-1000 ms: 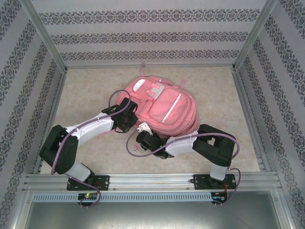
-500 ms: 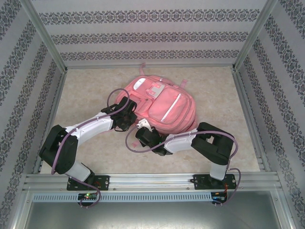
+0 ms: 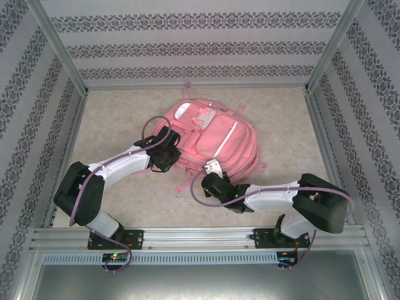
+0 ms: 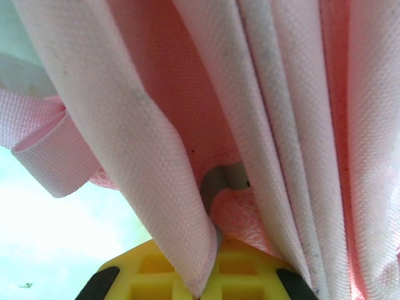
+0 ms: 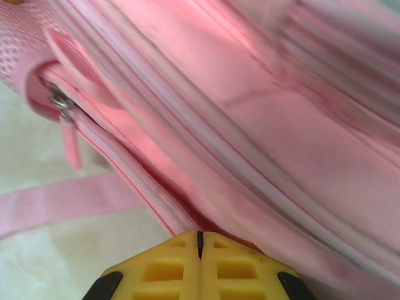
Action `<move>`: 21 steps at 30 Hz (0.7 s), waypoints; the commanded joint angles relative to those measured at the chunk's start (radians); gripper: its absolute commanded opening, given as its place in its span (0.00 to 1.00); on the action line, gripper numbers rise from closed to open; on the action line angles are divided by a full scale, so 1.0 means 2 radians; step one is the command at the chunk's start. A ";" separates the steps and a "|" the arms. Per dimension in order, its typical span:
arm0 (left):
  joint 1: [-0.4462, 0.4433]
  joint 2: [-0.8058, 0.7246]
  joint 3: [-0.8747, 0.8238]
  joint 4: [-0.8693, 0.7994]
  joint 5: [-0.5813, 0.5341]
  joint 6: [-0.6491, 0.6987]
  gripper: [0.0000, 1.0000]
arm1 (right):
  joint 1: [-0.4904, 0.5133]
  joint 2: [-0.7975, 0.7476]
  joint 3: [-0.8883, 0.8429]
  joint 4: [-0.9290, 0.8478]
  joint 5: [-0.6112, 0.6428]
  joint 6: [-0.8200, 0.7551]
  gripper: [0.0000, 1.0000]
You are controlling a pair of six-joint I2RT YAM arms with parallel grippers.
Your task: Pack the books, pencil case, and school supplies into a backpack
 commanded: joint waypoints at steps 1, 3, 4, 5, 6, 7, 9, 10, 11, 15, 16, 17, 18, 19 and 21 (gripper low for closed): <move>0.011 -0.002 0.019 0.000 -0.013 0.003 0.00 | -0.007 -0.032 -0.025 -0.039 0.034 0.021 0.00; 0.012 -0.004 0.018 0.001 -0.012 0.003 0.00 | -0.012 -0.048 -0.034 -0.049 0.031 0.021 0.00; 0.012 -0.003 0.019 0.001 -0.011 0.002 0.00 | -0.014 -0.055 -0.037 -0.056 0.032 0.022 0.00; 0.012 -0.003 0.019 0.000 -0.009 0.001 0.00 | -0.018 -0.061 -0.039 -0.064 0.032 0.026 0.00; 0.012 -0.004 0.019 0.000 -0.007 -0.001 0.00 | -0.024 -0.065 -0.038 -0.071 0.029 0.033 0.00; 0.012 -0.004 0.018 0.000 -0.003 -0.002 0.00 | -0.036 -0.068 -0.038 -0.079 0.016 0.038 0.00; 0.010 -0.005 0.016 -0.001 0.001 -0.006 0.00 | -0.064 -0.071 -0.034 -0.093 -0.012 0.042 0.00; 0.008 -0.005 0.014 0.000 0.002 -0.007 0.00 | -0.083 -0.071 -0.031 -0.099 -0.026 0.044 0.03; 0.004 -0.005 0.012 0.000 0.002 -0.010 0.00 | -0.101 -0.069 -0.028 -0.105 -0.040 0.044 0.07; -0.010 0.003 0.003 0.010 0.003 -0.020 0.00 | -0.162 -0.053 -0.009 -0.119 -0.085 0.014 0.10; -0.013 0.009 0.003 0.012 0.003 -0.024 0.00 | -0.180 -0.047 -0.005 -0.118 -0.106 0.003 0.10; -0.017 0.014 0.002 0.015 0.003 -0.027 0.00 | -0.196 -0.038 0.002 -0.119 -0.122 -0.006 0.10; -0.020 0.018 0.002 0.018 0.002 -0.029 0.00 | -0.208 -0.029 0.011 -0.126 -0.137 -0.011 0.11; -0.023 0.026 0.005 0.017 -0.001 -0.031 0.00 | -0.220 -0.019 0.023 -0.135 -0.155 -0.018 0.11; -0.024 0.040 0.008 0.015 -0.004 -0.040 0.00 | -0.226 -0.010 0.039 -0.144 -0.185 -0.032 0.11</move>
